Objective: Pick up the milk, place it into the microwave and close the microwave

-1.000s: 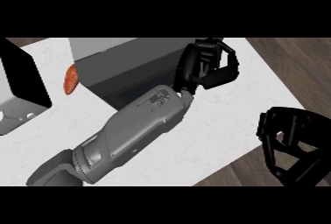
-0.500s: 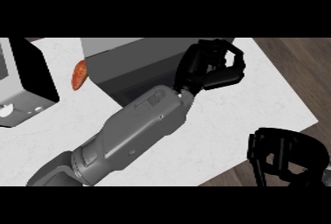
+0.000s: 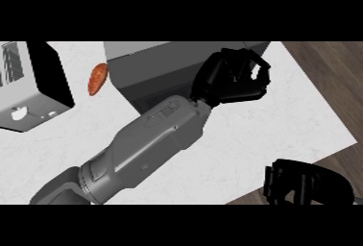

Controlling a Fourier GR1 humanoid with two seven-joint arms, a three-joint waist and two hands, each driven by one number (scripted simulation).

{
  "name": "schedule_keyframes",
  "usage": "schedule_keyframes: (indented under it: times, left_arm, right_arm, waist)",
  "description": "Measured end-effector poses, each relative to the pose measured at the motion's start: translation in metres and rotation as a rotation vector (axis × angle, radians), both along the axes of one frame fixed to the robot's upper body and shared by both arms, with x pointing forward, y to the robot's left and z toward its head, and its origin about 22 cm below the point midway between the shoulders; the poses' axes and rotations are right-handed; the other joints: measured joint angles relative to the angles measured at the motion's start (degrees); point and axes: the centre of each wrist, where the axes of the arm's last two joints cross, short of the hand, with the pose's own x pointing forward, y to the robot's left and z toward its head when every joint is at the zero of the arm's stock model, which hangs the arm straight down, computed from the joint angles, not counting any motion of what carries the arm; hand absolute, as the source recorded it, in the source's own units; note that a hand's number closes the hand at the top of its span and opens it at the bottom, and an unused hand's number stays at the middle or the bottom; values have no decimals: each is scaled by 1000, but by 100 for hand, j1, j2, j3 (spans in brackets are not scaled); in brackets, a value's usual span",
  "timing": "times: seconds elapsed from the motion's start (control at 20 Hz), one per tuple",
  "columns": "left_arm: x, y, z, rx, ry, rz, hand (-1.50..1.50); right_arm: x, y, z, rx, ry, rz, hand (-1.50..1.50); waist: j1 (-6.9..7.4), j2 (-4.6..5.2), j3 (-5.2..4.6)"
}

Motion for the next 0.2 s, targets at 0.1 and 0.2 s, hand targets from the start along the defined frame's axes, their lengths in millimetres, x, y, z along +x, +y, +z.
schedule_keyframes:
  times: [0.1,0.2]
  left_arm:
    - [1,0,-2,-12,0,-23,150]
    - [1,1,-3,-21,-1,-45,150]
  right_arm:
    - [-5,3,-1,10,0,-2,150]
    - [-11,7,-1,19,0,-3,150]
  waist:
    - [37,-12,2]
    - [74,-25,3]
